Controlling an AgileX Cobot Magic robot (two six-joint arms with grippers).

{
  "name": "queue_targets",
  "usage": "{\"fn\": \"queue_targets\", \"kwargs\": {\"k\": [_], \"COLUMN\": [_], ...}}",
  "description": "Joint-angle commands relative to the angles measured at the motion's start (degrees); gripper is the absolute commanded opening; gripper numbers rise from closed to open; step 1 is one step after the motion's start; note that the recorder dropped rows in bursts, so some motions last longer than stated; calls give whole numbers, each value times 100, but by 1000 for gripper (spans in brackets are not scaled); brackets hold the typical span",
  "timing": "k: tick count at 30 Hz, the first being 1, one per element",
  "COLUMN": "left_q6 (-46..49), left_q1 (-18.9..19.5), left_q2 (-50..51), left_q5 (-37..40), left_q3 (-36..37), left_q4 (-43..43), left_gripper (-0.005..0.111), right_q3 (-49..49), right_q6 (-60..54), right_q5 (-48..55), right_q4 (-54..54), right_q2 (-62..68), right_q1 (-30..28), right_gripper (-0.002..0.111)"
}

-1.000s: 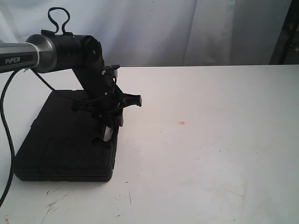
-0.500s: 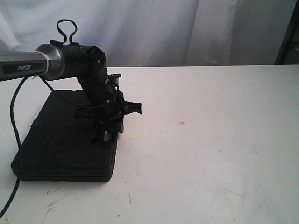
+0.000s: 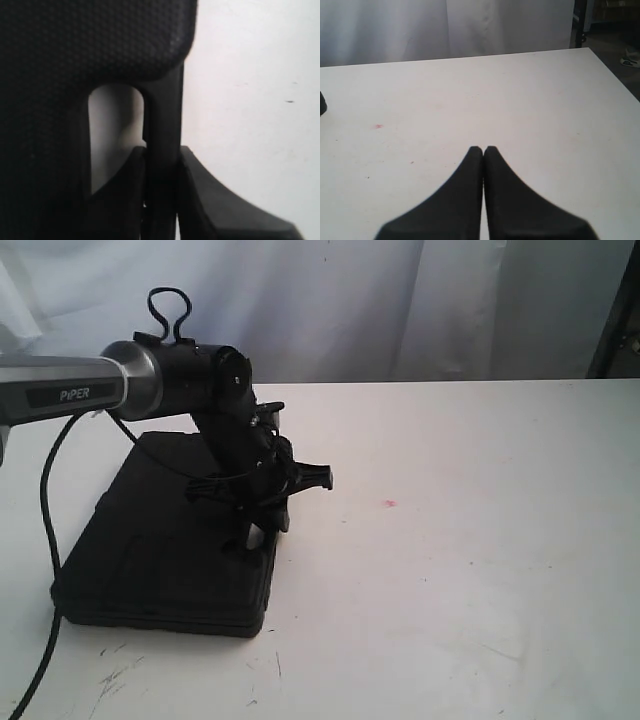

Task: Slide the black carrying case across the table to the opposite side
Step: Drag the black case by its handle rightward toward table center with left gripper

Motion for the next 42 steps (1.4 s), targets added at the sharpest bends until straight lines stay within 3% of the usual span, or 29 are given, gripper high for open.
{"fn": "queue_targets", "kwargs": {"k": [1, 15, 27, 42], "left_q6": [-123, -103, -92, -109], "left_q1": [-269, -533, -686, -872], "left_q2": [-25, -15, -15, 550], "left_q5": [-390, -1101, -1377, -1104], "left_q3": [-24, -24, -24, -1053], "left_q4": [-573, -1429, -1634, -1832], "left_gripper": [0, 0, 0, 0], "right_q3": [17, 17, 17, 17], "right_q6": [24, 24, 24, 24], "right_q5": [-7, -7, -7, -7], "right_q4": [3, 3, 3, 3], "right_q2": [-24, -24, -24, -24], "right_q1": [-44, -44, -44, -44], "right_gripper": [0, 0, 0, 0]}}
